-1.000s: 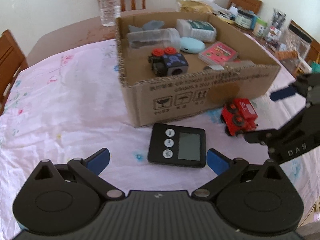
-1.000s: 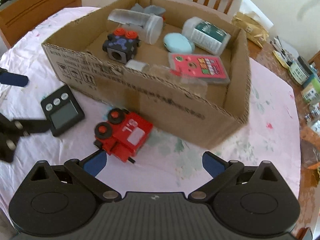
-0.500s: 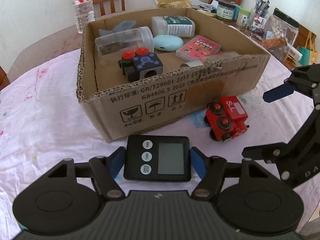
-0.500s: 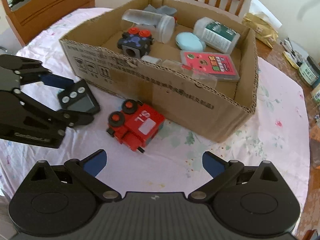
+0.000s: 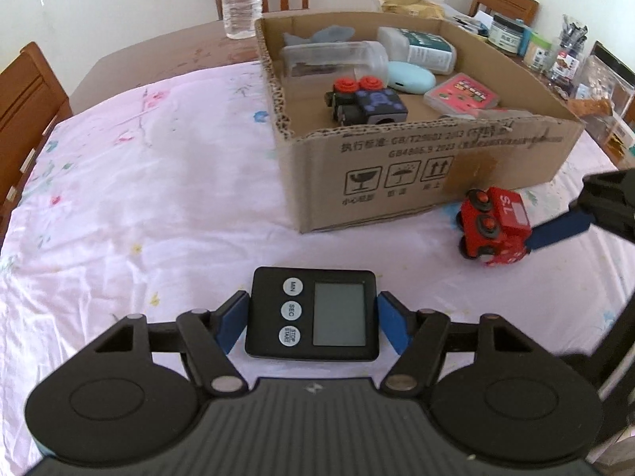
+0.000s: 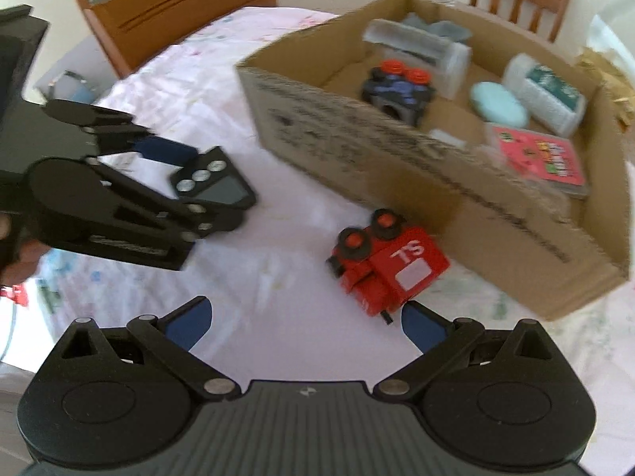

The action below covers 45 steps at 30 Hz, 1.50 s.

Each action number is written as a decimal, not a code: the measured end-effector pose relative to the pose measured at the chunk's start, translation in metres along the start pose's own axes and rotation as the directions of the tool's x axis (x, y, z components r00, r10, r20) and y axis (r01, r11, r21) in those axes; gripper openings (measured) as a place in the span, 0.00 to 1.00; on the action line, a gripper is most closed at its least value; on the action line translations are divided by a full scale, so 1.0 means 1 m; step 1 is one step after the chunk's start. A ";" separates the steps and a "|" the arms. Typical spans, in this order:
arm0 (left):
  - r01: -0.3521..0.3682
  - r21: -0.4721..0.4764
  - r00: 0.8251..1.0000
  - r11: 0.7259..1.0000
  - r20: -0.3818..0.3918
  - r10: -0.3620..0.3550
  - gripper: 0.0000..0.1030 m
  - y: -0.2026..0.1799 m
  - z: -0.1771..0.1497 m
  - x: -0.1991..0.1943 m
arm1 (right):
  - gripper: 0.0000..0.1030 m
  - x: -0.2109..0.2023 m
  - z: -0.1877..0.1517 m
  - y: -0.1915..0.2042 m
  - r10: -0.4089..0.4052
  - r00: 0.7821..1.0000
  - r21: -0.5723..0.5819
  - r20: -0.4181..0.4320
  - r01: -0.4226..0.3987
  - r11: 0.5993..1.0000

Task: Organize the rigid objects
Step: 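Grasp the black timer with left tool while right tool grasps the red S.L train, then carry the timer and red train into the box and release both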

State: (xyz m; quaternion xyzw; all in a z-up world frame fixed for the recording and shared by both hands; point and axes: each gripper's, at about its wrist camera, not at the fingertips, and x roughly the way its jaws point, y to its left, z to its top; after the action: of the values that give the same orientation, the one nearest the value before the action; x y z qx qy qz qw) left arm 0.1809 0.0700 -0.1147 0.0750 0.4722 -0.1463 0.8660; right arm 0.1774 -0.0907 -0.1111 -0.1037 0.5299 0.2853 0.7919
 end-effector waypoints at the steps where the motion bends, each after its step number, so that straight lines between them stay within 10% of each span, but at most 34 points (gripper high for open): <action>1: -0.001 -0.001 1.000 1.000 0.001 0.001 0.67 0.000 -0.001 0.000 | 1.00 0.000 0.001 0.003 0.016 1.000 -0.007 -0.002 -0.016 1.000; 13: -0.004 -0.003 1.000 1.000 0.004 0.004 0.67 0.000 -0.001 -0.001 | 1.00 0.001 -0.006 -0.019 -0.166 0.986 -0.042 0.031 0.168 0.985; 26: -0.004 -0.002 1.000 1.000 0.003 0.004 0.68 -0.001 0.000 0.001 | 0.99 0.023 0.006 -0.013 -0.089 0.993 -0.123 0.076 0.098 0.988; 45: -0.008 0.006 1.000 1.000 -0.002 0.008 0.75 -0.001 -0.002 0.000 | 0.55 0.009 0.008 -0.013 -0.129 0.987 -0.109 0.092 0.139 0.984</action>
State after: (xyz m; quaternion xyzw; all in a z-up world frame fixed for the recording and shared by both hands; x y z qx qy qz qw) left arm 0.1785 0.0693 -0.1158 0.0798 0.4723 -0.1442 0.8659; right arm 0.1940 -0.0945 -0.1180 -0.1725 0.4702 0.2654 0.8238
